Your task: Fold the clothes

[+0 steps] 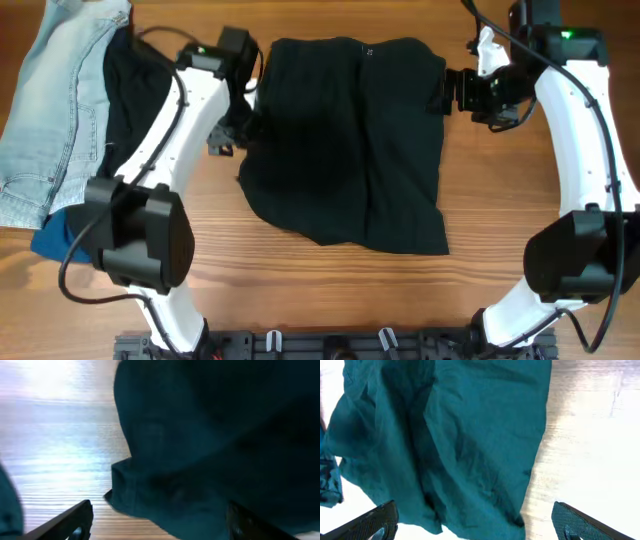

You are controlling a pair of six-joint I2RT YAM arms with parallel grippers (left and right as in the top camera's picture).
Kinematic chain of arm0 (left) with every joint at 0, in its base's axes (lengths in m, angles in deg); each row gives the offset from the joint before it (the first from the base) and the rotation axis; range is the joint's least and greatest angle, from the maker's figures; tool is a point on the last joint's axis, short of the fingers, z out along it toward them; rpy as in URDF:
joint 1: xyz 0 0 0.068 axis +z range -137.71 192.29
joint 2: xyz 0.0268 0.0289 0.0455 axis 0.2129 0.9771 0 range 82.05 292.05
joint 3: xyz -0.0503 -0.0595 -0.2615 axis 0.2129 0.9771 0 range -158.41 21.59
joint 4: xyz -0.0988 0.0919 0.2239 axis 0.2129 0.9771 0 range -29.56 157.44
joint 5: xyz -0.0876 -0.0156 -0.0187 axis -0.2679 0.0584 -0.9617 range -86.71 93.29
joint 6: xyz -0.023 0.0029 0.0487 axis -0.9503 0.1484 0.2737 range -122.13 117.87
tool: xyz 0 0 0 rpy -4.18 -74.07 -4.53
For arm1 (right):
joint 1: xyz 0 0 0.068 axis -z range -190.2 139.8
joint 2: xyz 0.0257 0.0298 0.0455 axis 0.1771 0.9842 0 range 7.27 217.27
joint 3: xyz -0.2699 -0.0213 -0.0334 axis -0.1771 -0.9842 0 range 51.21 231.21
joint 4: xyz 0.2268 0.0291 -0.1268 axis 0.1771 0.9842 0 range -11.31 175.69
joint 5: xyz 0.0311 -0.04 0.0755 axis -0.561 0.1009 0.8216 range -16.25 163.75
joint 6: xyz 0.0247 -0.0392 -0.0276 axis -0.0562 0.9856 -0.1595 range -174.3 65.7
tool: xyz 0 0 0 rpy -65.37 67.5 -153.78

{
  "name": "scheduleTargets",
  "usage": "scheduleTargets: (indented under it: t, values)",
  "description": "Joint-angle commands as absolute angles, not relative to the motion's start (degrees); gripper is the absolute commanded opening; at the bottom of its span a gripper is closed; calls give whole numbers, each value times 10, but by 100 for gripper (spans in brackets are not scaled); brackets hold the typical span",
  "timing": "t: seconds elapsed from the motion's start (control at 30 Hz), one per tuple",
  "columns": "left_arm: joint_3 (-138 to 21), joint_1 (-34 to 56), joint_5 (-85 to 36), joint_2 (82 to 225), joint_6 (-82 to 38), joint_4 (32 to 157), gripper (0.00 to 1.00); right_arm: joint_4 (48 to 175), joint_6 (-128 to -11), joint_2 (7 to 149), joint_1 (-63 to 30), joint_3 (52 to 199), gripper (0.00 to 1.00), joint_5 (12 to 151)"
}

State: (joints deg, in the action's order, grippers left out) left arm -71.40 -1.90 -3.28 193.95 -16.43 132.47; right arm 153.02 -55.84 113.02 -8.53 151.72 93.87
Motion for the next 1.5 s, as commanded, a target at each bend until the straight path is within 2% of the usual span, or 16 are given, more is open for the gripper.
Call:
scheduleTargets:
  t: [0.0,0.07,0.17,0.4,0.47,0.57,0.7,0.77,0.9,0.97,1.03,1.07,1.13,1.17,1.47]
  values:
    - [-634,-17,-63,1946,-180,1270,77,1511,-529,1138,-87,1483,95,942]
    - [-616,-17,-66,1946,-180,1252,64,1505,-530,1138,-87,1470,93,942]
    - [-607,-17,-65,1946,-180,1241,36,1500,-529,1138,-87,1459,91,942]
    - [-604,-17,-30,1946,-180,1228,35,1492,-527,1138,-87,1452,90,942]
    - [-604,-14,-9,1945,-180,1233,40,1488,-527,1138,-87,1452,91,942]
    - [-604,-1,-7,1941,-180,1251,42,1481,-528,1138,-87,1452,90,942]
    - [-604,10,-7,1939,-180,1256,56,1479,-527,1138,-87,1452,91,942]
    - [-604,9,-8,1940,-178,1252,60,1479,-527,1138,-87,1452,91,942]
    - [-594,8,-19,1944,-178,1234,62,1478,-527,1138,-87,1452,91,942]
    - [-575,8,-35,1944,-178,1218,58,1477,-527,1138,-87,1452,91,942]
    - [-555,8,-57,1944,-178,1201,46,1477,-527,1138,-87,1452,91,942]
    - [-548,8,-65,1944,-178,1195,38,1477,-527,1138,-87,1452,91,942]
    - [-536,8,-85,1943,-178,1184,10,1477,-528,1138,-87,1452,90,942]
    - [-534,8,-91,1943,-178,1183,4,1477,-528,1138,-87,1452,90,942]
    - [-595,40,-93,1881,-167,1227,4,1487,-530,1138,-87,1452,88,944]
